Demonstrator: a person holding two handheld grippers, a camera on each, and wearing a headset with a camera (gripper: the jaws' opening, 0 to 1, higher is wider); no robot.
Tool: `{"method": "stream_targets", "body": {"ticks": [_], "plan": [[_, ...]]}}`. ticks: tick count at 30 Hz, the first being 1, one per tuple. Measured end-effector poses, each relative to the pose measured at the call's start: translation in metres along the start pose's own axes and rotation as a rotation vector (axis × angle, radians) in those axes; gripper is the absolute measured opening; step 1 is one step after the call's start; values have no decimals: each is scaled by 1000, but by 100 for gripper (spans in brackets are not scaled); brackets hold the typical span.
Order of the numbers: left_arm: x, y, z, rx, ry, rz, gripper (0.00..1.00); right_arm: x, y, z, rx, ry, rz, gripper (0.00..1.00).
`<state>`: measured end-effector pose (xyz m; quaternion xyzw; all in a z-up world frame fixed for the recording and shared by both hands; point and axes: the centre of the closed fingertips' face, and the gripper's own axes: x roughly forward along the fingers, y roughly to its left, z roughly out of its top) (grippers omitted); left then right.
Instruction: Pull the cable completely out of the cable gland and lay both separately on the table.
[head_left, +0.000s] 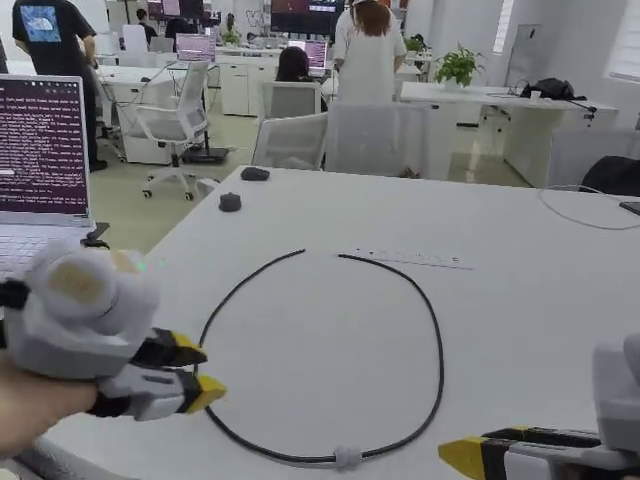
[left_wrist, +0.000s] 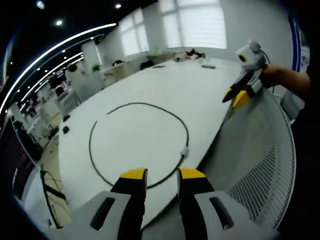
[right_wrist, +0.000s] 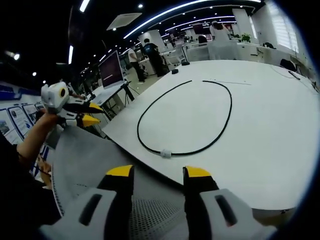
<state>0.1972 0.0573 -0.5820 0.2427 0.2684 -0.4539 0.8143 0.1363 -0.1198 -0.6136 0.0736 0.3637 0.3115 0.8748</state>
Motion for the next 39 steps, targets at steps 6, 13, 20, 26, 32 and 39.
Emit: {"method": "stream_targets", "body": {"ticks": [6,13,20,26,32,39], "plan": [[66,-32,22,-2,33,-245,29,4,1,-11,-93,96,-14,34],[130,-45,-12,72,199,-368,34,7,4,-13,-84,104,21,32],[169,-45,-39,12,265,-370,33,9,6,-15,-78,117,36,31],[183,-60,-52,54,316,-398,31,12,5,-18,-79,128,41,31],[193,-68,-59,70,343,-396,32,12,7,-18,-89,131,53,30],[191,-61,-61,268,389,-335,17,11,30,-15,-111,197,182,27]]}}
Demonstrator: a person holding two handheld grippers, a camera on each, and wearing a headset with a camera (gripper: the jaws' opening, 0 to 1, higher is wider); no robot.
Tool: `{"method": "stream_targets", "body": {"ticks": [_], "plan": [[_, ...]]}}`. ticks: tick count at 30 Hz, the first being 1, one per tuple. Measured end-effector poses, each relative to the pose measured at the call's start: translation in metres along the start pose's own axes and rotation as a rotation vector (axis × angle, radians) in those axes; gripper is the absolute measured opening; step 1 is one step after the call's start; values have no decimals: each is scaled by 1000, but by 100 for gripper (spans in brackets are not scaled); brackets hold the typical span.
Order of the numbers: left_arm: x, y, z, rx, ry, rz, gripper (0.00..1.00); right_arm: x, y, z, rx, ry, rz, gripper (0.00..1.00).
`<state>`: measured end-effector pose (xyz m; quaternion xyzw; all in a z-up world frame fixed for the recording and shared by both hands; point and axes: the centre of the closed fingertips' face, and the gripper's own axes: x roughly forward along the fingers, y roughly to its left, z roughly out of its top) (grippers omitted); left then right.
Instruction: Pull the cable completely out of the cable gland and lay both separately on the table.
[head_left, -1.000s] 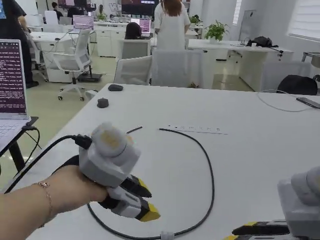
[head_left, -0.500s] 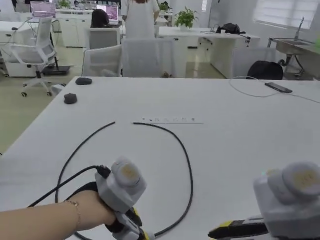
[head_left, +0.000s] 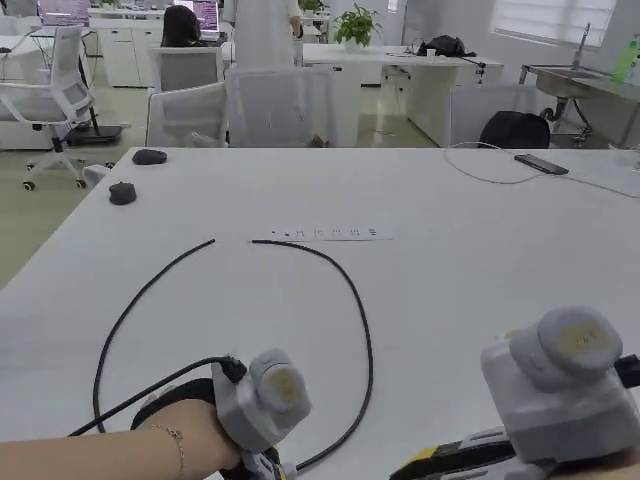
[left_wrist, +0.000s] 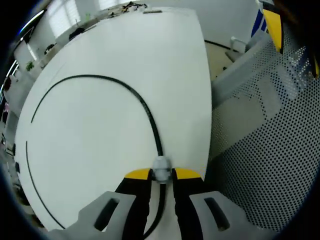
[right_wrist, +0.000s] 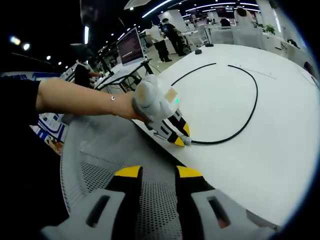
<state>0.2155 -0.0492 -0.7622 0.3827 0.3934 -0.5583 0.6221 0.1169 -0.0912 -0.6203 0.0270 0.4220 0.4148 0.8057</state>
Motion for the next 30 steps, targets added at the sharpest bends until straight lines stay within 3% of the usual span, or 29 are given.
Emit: {"method": "stream_targets", "body": {"ticks": [3,5,6,8,10,14,16,18,19,21,23,26,30], "plan": [[-10,-6,2,-18,0,-32,17,0,-2,3,-93,61,-6,29],[-30,-10,8,-21,-11,-35,17,1,-6,8,-152,96,-5,29],[-41,-13,15,13,-32,-40,17,2,-6,9,-168,101,1,28],[-60,-18,22,25,-48,-40,17,7,-8,17,-207,118,24,27],[-79,-24,31,47,-87,-46,17,12,-13,23,-291,163,34,27],[-110,-34,41,104,-131,-51,17,28,-16,40,-413,222,73,28],[-124,-38,43,140,-148,-51,17,36,-12,46,-472,256,124,28],[-133,-41,42,178,-154,-48,17,41,-2,46,-482,313,208,29],[-139,-40,42,219,-157,-31,17,43,1,46,-497,335,242,29],[-147,-39,39,240,-154,-1,17,47,6,45,-514,386,293,28],[-152,-41,37,262,-162,-5,17,51,19,48,-473,384,378,27],[-155,-42,36,275,-166,-6,17,55,22,51,-450,398,428,27],[-154,-43,35,309,-175,-1,17,57,29,57,-322,387,523,23]]}}
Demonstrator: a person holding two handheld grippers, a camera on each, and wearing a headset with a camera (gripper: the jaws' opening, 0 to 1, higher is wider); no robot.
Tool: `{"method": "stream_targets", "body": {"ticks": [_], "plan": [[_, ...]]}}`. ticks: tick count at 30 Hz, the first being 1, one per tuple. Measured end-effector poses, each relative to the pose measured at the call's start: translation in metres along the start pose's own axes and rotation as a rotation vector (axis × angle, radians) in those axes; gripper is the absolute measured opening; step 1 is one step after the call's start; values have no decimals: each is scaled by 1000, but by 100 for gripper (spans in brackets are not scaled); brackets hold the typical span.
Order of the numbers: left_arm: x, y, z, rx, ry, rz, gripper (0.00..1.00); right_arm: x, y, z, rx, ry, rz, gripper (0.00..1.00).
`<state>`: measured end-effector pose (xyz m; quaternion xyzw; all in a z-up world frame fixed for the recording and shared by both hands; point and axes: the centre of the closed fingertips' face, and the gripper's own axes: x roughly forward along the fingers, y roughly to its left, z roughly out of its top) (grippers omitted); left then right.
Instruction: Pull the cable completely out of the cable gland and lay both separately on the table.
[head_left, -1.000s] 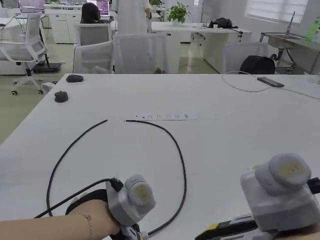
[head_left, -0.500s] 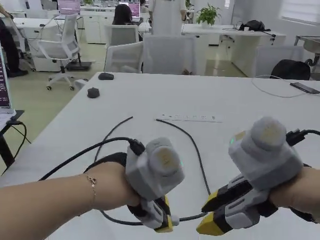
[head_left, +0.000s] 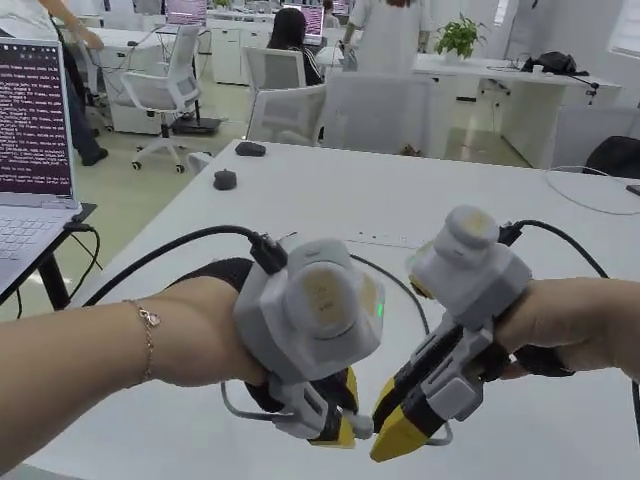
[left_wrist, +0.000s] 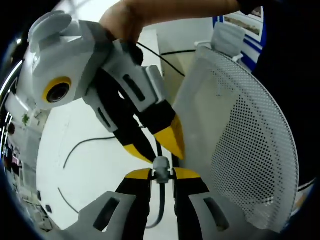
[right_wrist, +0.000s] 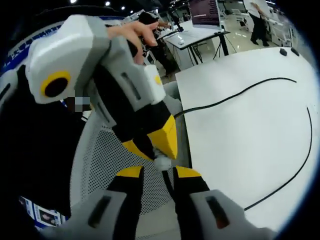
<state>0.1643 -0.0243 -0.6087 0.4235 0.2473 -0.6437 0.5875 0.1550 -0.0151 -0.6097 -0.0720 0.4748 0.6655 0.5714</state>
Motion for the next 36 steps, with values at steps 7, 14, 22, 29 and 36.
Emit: {"method": "stream_targets", "body": {"ticks": [7,14,22,29,36], "plan": [[2,0,3,41,-12,-6,17,4,-8,-2,95,-39,67,13],[11,2,-2,-13,-7,-34,16,8,-12,-5,77,-9,-29,12],[22,7,-12,-189,-40,-109,16,11,-25,-6,-67,38,-232,11],[26,1,-18,-362,-64,-217,15,18,-25,-9,-286,131,-354,10],[25,2,-15,-542,-137,-269,16,18,-25,-10,-514,228,-468,11]]}}
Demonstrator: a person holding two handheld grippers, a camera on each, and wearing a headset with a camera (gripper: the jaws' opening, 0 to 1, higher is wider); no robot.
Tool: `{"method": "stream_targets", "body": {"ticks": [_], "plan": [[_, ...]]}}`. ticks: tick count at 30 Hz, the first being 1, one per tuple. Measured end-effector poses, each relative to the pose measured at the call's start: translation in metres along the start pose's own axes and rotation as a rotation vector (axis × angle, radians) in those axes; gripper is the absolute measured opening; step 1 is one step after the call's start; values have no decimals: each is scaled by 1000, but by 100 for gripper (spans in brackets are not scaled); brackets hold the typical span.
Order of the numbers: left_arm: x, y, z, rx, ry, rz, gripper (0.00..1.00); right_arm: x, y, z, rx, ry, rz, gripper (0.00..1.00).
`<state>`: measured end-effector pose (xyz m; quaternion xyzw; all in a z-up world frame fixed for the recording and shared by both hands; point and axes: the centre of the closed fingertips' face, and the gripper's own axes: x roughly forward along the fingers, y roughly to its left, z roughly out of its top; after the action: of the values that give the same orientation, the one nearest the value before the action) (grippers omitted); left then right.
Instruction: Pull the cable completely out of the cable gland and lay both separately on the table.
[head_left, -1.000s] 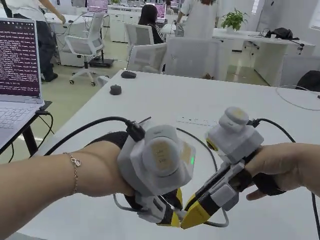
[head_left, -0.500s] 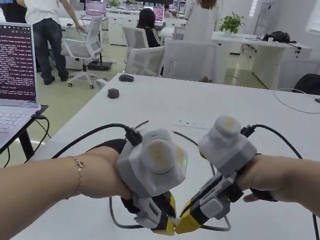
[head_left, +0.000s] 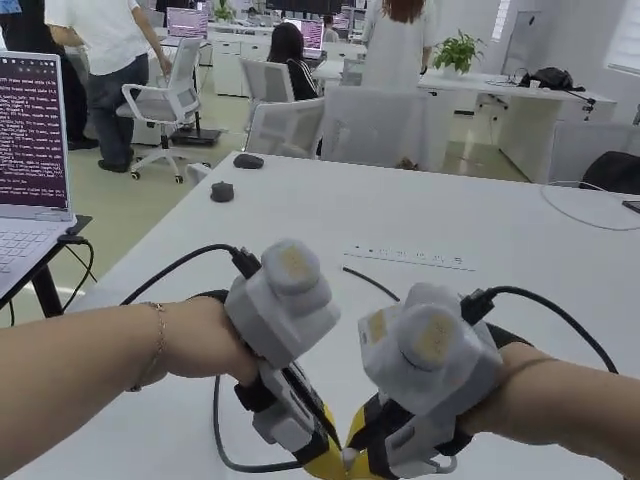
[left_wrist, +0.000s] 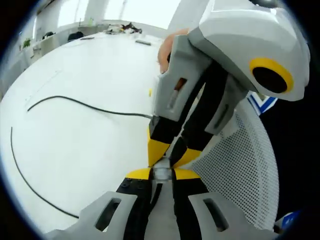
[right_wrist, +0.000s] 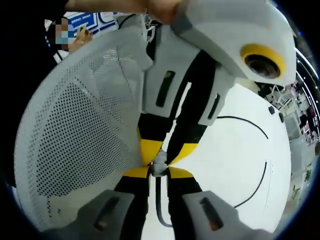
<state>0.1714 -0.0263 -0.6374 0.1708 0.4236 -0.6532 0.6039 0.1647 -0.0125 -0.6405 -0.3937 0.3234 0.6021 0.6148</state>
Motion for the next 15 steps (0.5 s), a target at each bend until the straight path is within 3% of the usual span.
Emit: {"method": "stream_targets", "body": {"ticks": [3,5,7,10,12,13,15], "plan": [[-2,-1,4,34,-13,40,16,-1,-5,-3,-17,-33,-12,13],[-6,2,5,87,0,94,16,-3,-13,-10,72,-25,-53,18],[-9,2,5,135,17,135,16,-4,-15,-15,94,-25,-59,26],[-10,1,9,202,25,187,16,-6,-20,-19,121,-49,-77,19],[-10,0,10,209,21,193,16,-8,-19,-18,150,-71,-71,10],[-11,5,12,223,17,222,16,-8,-18,-18,159,-76,-68,5],[-13,5,12,225,17,227,16,-9,-16,-19,159,-91,-75,3]]}}
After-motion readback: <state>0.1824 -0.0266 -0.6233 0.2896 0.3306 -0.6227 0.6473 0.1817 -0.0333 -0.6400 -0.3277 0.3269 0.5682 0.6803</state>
